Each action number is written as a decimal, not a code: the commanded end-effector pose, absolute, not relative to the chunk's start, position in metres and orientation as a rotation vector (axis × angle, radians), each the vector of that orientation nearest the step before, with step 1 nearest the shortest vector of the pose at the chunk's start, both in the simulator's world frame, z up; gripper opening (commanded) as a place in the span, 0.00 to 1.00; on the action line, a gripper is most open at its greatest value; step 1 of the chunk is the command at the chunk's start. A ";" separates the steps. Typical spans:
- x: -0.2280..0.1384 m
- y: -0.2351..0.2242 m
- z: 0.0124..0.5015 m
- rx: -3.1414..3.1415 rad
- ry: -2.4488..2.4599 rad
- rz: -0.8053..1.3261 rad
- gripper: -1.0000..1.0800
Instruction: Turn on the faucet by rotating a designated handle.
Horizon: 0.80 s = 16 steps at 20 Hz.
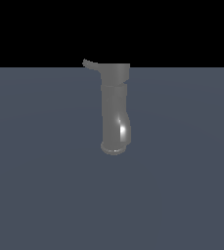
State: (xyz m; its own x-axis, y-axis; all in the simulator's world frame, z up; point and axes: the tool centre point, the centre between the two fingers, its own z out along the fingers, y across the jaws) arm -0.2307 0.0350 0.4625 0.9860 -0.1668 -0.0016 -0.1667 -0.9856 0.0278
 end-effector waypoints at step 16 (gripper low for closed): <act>-0.163 0.084 0.412 3.003 -0.866 -0.008 0.00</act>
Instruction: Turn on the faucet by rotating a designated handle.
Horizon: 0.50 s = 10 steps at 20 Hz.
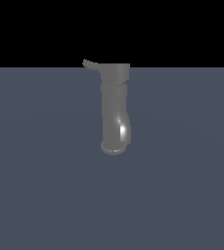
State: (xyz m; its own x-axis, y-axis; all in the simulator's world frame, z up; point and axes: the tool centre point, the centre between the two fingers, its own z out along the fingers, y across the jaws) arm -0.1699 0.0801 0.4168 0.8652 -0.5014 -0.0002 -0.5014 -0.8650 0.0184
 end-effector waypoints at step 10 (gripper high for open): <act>-0.115 0.098 0.384 2.890 -1.207 -0.008 0.00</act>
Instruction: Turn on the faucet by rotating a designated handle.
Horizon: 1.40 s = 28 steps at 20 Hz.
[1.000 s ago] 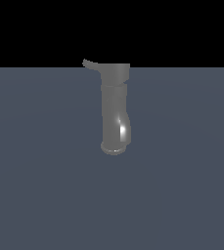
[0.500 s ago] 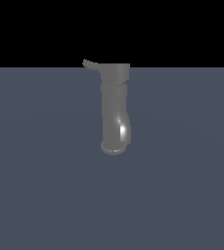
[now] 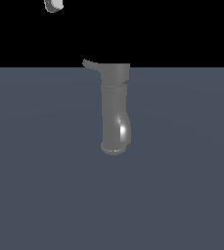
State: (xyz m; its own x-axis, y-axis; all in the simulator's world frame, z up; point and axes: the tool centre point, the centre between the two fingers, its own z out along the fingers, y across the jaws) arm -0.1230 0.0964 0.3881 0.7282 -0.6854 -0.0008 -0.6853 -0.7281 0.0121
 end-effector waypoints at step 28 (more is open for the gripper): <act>0.019 0.075 0.308 2.378 -2.051 -0.001 0.00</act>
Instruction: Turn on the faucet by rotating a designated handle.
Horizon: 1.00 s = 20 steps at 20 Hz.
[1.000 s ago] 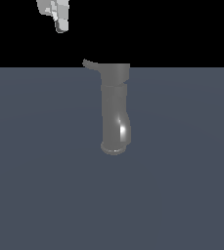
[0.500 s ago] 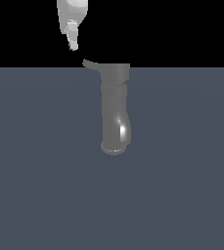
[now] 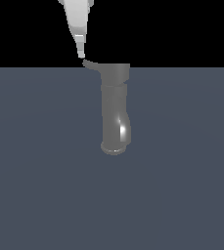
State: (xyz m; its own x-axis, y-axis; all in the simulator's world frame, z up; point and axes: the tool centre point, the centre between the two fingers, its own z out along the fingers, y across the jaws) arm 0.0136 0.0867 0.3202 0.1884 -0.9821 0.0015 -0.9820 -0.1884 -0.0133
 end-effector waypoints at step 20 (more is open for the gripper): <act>0.027 0.084 0.317 -2.283 2.123 -0.035 0.00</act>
